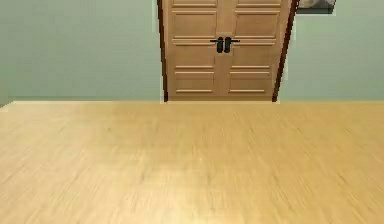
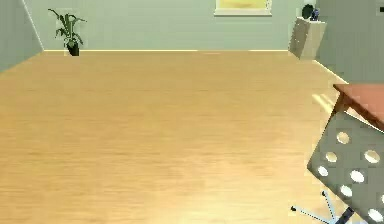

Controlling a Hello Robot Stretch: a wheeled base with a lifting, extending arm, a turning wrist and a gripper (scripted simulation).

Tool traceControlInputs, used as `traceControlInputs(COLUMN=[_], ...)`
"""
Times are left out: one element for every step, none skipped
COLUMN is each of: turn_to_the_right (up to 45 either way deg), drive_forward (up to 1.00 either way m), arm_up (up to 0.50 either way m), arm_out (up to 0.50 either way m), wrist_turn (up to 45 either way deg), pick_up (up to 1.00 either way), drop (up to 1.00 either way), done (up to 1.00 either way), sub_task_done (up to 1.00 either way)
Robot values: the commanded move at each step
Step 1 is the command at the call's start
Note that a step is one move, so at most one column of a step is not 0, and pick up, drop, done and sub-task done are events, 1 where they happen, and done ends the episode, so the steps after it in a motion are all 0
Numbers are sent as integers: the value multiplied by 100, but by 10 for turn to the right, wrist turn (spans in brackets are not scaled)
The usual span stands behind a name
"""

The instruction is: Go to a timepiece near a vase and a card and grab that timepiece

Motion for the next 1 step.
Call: traceControlInputs(turn_to_the_right=[450], drive_forward=[0], arm_up=[0], arm_out=[0], wrist_turn=[0], pick_up=[0], drop=[0], done=[0], sub_task_done=[0])
